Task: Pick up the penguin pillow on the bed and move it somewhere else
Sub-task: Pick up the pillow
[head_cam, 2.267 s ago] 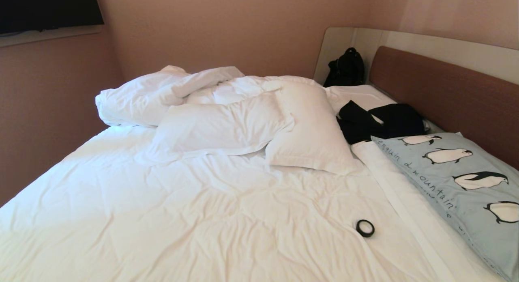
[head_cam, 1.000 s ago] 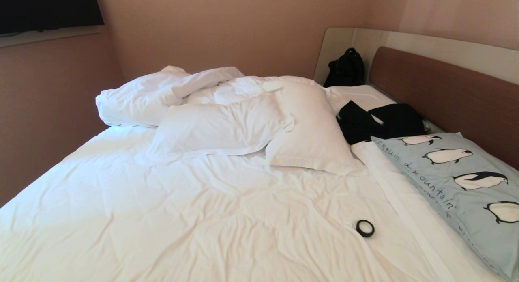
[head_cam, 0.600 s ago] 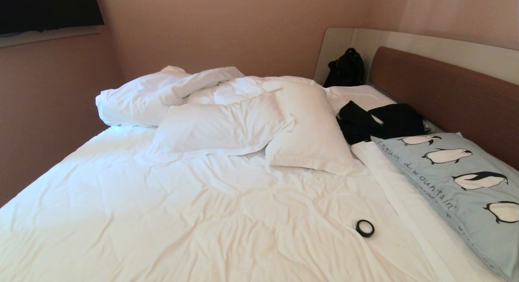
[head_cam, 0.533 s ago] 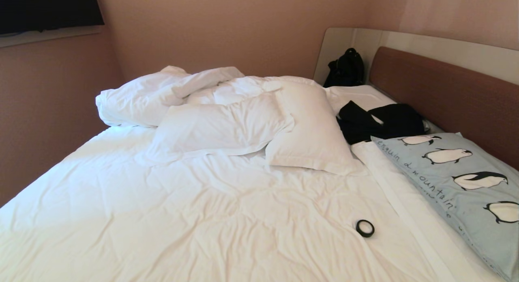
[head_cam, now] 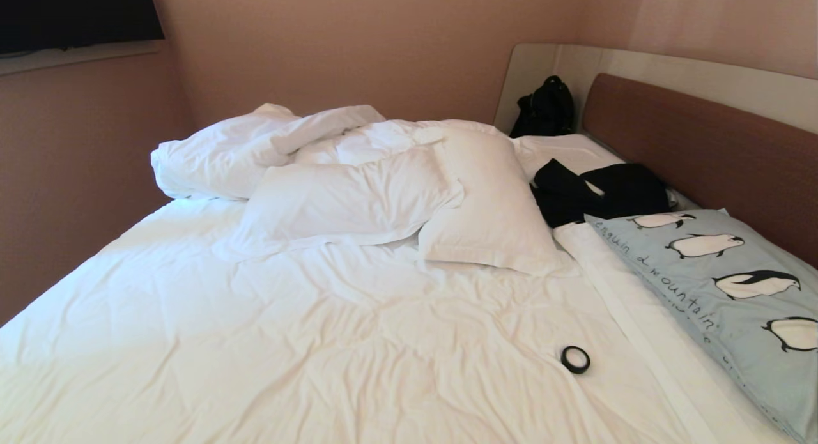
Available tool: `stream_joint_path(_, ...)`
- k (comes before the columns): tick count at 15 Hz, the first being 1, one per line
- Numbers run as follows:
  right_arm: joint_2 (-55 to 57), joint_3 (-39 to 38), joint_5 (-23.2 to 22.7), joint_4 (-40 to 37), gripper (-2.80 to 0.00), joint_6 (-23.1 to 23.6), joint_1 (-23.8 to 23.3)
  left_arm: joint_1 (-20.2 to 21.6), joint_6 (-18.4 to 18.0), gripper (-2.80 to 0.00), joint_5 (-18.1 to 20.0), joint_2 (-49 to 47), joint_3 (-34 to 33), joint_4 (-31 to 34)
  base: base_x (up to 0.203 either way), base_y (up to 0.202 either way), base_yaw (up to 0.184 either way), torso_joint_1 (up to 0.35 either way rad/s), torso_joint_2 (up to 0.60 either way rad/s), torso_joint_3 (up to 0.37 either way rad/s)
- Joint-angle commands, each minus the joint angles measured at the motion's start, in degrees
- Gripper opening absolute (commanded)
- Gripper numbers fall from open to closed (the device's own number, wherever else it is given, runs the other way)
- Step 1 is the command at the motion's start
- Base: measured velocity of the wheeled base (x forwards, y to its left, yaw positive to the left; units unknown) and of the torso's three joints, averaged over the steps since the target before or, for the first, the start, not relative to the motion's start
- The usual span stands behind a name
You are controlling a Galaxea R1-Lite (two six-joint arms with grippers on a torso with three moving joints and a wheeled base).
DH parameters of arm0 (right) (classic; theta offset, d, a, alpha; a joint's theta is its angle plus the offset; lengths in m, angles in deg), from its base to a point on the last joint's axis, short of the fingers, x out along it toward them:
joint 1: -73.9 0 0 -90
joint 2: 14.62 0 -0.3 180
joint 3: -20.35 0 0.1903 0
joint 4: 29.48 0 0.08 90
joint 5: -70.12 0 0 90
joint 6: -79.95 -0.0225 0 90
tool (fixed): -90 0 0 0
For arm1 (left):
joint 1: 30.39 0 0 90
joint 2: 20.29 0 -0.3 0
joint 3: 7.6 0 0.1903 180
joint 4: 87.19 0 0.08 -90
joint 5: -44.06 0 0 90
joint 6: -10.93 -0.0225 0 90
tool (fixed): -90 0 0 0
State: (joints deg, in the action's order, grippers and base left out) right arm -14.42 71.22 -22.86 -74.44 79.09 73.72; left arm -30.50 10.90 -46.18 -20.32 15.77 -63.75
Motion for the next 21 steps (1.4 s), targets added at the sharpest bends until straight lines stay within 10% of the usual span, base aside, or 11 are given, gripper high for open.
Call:
stream_joint_path(1,0.0,-2.6,0.1,3.4,-2.8,0.0,0.0,0.0,0.0,-2.8,0.0,0.0,-0.1,0.0,0.0,0.0,0.0,0.0,0.0,0.0)
stream_joint_path(6,0.0,-13.4,0.2,18.8,-2.8,0.3,0.0,0.0,0.0,-2.8,0.0,0.0,-0.1,0.0,0.0,0.0,0.0,0.0,0.0,0.0)
stream_joint_path(21,0.0,-26.5,-0.4,25.0,-2.8,4.6,0.0,0.0,-0.3,-2.8,0.0,0.0,-0.1,0.0,0.0,0.0,0.0,0.0,0.0,0.0)
